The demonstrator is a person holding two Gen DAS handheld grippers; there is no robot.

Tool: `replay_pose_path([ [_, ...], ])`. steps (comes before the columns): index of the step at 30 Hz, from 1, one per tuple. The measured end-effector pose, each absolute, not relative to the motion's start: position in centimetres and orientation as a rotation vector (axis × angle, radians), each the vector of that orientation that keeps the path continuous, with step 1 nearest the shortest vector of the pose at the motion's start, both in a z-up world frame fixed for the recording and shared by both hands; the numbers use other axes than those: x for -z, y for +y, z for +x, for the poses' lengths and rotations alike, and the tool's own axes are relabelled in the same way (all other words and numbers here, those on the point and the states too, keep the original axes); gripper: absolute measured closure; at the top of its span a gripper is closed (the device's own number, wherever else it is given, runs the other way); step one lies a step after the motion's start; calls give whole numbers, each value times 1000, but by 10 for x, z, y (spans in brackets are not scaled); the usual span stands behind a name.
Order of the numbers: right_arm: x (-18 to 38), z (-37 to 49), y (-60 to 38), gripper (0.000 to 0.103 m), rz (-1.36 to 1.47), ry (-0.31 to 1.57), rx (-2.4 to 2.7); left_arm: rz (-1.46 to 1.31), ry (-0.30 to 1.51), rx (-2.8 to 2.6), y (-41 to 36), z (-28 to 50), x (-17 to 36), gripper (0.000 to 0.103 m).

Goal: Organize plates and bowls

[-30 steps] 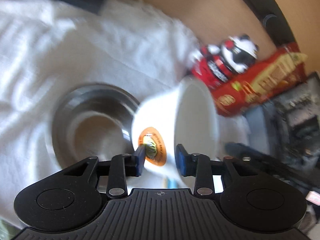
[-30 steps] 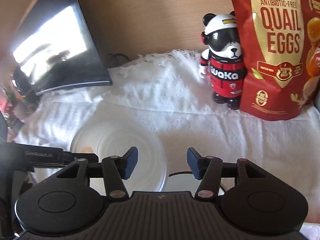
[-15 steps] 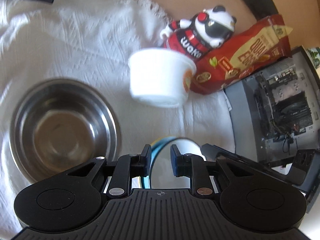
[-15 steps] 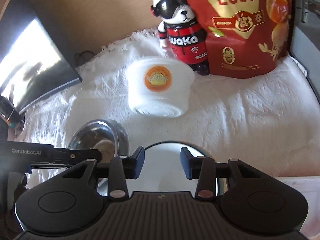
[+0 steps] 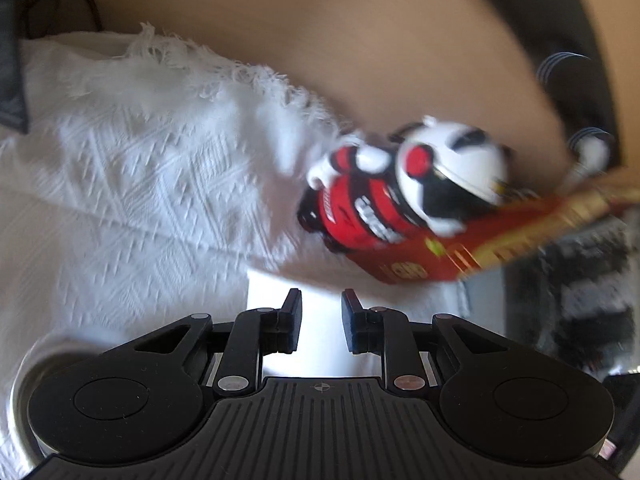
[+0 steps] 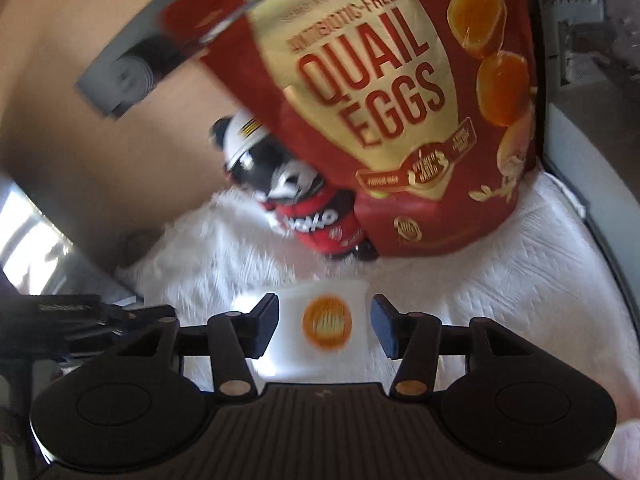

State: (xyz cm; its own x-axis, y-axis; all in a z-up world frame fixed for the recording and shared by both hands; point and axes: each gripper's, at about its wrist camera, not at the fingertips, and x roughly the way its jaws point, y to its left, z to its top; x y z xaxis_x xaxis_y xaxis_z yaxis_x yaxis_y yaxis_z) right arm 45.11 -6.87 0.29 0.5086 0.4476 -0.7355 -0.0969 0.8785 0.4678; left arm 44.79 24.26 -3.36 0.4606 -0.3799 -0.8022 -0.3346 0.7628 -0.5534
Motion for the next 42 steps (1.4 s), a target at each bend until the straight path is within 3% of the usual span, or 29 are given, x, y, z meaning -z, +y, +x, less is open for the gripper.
replay_pose_path([
  [9, 67, 537, -44, 52, 323, 1159, -287, -638, 1237, -133, 251, 485, 84, 79],
  [19, 113, 510, -39, 53, 372, 1352, -437, -685, 1328, -70, 255, 456, 116, 79],
  [30, 127, 500, -25, 57, 321, 1370, -382, -634, 1322, -1, 244, 450, 125, 80],
  [38, 119, 486, -40, 57, 332, 1327, -330, -725, 1112, 97, 254, 423, 93, 79],
  [42, 120, 481, -46, 57, 352, 1316, -311, -635, 1152, 146, 238, 431, 95, 79],
])
